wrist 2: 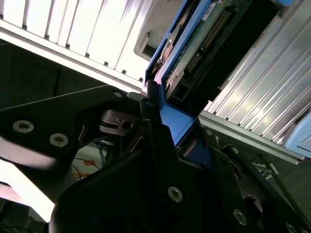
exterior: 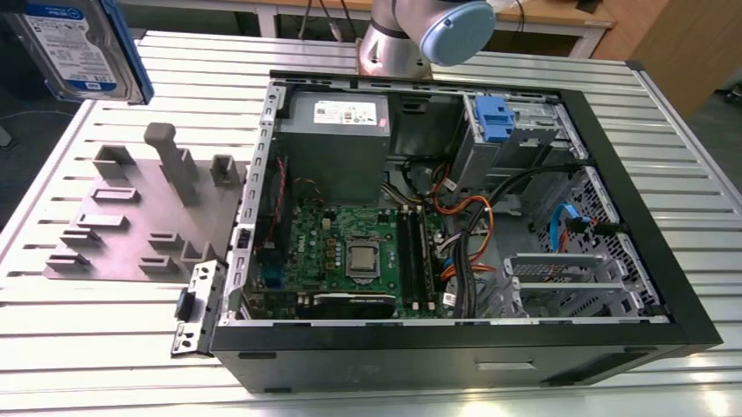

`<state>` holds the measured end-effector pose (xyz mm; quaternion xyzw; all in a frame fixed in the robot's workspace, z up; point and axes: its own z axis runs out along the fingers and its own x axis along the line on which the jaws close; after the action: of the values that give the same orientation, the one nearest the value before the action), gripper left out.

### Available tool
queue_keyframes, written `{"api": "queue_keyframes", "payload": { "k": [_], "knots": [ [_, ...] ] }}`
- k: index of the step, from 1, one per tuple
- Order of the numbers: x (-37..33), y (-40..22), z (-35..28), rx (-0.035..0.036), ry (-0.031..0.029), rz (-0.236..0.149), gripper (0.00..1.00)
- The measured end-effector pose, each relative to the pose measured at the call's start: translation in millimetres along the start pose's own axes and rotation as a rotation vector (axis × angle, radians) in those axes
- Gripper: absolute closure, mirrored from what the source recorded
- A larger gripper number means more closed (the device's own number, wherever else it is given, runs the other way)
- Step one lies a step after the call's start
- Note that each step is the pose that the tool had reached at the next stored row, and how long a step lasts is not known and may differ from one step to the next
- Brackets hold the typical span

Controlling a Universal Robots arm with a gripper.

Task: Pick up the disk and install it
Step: 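Pick up the disk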

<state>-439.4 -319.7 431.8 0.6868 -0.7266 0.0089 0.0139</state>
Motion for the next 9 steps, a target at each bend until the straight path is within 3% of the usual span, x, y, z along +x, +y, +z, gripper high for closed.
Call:
{"api": "queue_keyframes", "payload": {
  "k": [9],
  "knots": [
    [0.6,0.1,-17.0,0.0001,0.0,0.0,0.64]
  ]
}}
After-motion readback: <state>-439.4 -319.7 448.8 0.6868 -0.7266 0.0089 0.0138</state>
